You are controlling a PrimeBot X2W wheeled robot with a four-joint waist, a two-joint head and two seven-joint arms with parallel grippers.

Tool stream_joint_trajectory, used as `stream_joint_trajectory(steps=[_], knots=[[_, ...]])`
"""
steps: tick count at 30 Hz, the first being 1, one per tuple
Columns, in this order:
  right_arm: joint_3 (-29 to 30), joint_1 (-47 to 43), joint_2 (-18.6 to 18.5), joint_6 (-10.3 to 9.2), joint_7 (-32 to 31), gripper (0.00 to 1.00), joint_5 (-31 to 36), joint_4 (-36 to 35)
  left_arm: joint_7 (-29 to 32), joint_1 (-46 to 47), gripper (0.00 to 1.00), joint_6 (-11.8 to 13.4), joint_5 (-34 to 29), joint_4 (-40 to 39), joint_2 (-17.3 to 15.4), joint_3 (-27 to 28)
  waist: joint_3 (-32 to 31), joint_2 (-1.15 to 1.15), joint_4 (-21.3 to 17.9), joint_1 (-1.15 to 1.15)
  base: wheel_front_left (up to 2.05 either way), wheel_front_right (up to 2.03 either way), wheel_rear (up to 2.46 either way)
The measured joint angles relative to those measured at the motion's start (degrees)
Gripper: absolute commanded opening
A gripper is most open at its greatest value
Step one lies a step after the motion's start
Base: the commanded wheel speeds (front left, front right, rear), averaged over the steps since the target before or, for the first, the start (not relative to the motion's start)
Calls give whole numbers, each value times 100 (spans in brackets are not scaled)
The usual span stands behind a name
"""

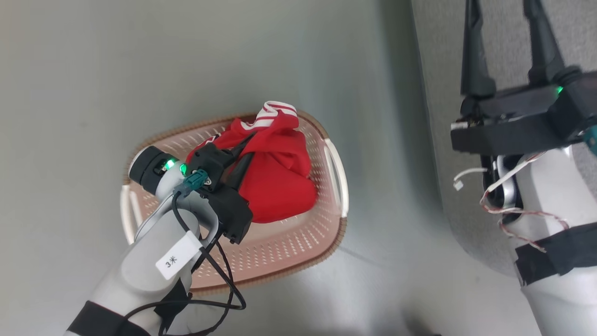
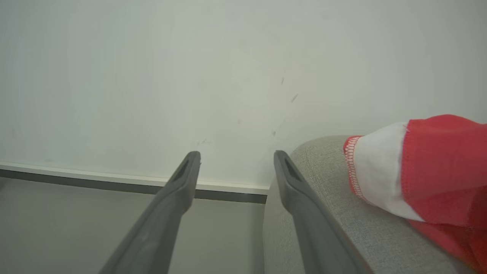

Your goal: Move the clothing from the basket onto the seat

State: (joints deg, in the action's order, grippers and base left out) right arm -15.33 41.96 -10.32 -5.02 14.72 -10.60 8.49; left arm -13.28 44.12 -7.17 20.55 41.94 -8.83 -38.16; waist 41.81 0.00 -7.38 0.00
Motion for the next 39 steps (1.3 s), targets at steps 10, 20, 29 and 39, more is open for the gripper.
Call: stream_joint_trajectory(steps=[10,20,29,39], knots=[[7,-543,68,51,0,100,-57,402,-65,45,0,-38,118,-291,-18,189,-763,0,323,-1,0,0,0],[-47,-988,191,151,0,100,-101,821,-101,138,0,-38,360,-680,-145,272,-1546,0,506,-1,0,0,0],[-96,-1296,210,268,0,100,-124,1137,-102,218,0,-38,465,-872,-168,289,-2238,0,609,0,0,0,0],[-490,-1468,358,613,-1,100,-123,1640,-102,211,0,-38,581,-870,-167,238,-2998,0,714,0,0,0,0]])
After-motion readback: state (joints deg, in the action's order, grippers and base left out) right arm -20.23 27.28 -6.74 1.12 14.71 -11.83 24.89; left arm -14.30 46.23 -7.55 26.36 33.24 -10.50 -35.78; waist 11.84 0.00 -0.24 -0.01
